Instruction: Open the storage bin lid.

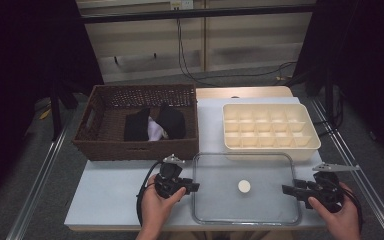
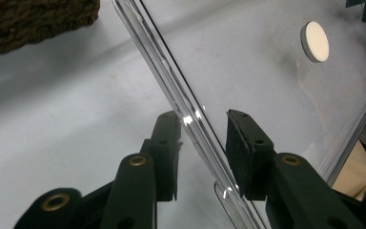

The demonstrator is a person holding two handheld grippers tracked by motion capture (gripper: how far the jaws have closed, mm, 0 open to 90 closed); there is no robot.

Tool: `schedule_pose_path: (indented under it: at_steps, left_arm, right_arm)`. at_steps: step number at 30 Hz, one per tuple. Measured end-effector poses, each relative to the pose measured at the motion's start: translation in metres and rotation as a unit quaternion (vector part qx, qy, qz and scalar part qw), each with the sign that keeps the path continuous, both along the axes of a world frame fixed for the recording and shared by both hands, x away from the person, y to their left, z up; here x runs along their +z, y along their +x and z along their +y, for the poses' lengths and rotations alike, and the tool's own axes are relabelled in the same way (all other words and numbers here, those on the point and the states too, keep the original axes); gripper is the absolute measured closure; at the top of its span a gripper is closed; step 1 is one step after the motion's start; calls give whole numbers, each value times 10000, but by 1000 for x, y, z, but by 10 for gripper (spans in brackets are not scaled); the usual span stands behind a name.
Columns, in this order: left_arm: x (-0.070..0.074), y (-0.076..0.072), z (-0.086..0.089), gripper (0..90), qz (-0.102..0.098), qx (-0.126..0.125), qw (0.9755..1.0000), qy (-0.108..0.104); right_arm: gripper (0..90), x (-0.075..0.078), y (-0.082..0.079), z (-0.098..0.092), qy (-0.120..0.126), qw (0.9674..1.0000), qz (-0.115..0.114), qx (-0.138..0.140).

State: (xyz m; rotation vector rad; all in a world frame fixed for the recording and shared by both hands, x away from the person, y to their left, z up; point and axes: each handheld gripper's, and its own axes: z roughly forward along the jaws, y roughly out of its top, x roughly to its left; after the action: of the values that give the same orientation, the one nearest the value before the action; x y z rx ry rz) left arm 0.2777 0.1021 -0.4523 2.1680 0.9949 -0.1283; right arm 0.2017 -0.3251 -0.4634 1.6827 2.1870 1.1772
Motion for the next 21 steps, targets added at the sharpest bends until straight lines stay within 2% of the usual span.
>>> schedule_pose_path:
  at_steps: [13, 21]
  left_arm:
    - [-3, -2, 7, 643, 63, 38, 10000, -47]
    - [-7, -3, 9, 624, 128, 70, 9999, -83]
  right_arm:
    - [418, -3, 1, 5, 12, 10000, -30, 83]
    - [373, -6, 1, 10, -53, 9998, -80, 146]
